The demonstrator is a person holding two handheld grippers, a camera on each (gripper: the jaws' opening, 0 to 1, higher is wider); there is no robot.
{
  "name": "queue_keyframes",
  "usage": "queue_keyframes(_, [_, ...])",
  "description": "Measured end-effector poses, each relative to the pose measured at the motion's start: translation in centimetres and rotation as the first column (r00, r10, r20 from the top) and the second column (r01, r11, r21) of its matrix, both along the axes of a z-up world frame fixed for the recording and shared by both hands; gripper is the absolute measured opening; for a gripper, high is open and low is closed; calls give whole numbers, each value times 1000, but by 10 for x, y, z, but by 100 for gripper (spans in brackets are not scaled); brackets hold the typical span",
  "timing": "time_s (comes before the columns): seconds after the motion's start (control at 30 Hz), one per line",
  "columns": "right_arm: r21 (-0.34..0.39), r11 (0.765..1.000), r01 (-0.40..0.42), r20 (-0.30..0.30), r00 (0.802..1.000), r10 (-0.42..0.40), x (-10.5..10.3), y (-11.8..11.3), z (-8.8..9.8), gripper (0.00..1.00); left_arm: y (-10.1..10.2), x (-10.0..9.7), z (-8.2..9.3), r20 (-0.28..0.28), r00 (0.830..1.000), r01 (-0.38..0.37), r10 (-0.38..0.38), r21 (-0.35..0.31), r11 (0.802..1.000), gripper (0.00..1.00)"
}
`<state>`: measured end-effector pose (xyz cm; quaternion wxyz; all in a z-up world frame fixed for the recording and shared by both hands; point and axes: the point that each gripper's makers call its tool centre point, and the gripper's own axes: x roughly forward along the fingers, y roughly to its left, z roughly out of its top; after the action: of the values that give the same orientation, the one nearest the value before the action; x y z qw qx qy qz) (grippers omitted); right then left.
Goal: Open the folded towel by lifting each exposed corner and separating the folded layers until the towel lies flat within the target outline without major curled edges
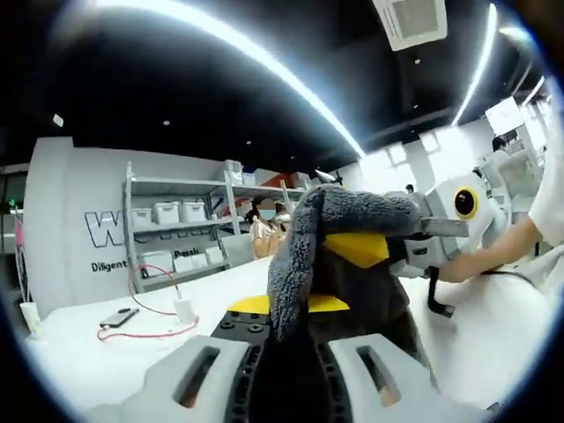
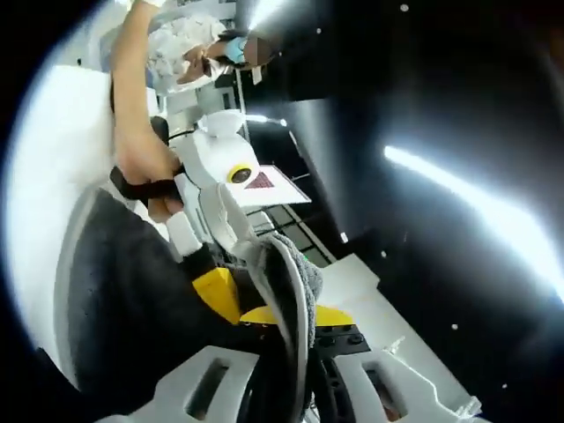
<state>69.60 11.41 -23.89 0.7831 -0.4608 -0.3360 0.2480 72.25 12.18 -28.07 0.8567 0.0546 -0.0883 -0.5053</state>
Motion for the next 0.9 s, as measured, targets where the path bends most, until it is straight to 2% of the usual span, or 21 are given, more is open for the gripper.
queue_keyframes(0.03, [20,1000,2,-36,999,-2,2,-2,-2,1,-1,1,-1,2,1000,-18,18,9,1000,14])
queue_keyframes(0.13, [29,999,19,-54,998,-17,6,-6,-1,1,-5,-1,-5,21,1000,-20,19,38,999,24])
queue_keyframes(0.2, [50,998,30,-65,998,-27,8,-12,2,1,-9,-3,-11,10,1000,-17,16,58,998,28])
queue_keyframes(0.23, [55,998,32,-67,997,-28,8,-13,3,1,-11,-5,-17,8,1000,-18,17,97,995,25])
queue_keyframes(0.3, [64,997,45,-66,997,-40,9,-17,5,1,-12,-8,-20,14,1000,-4,2,118,993,13])
queue_keyframes(0.37, [79,995,57,-66,996,-52,11,-23,9,1,-12,-8,-19,24,1000,-8,5,115,993,12])
queue_keyframes(0.57, [106,992,71,-90,994,-62,13,-33,14,1,-9,-2,-20,0,1000,-7,7,110,994,12])
queue_keyframes(0.73, [97,992,75,-61,996,-69,11,-35,18,0,-14,-8,-18,42,999,3,-8,120,993,12])
queue_keyframes(0.8, [73,993,96,-47,995,-92,13,-37,18,0,-15,-8,-19,51,999,6,-13,127,992,12])
queue_keyframes(0.9, [73,993,96,-53,994,-93,13,-36,17,0,-15,-9,-19,60,998,-2,-7,134,991,12])
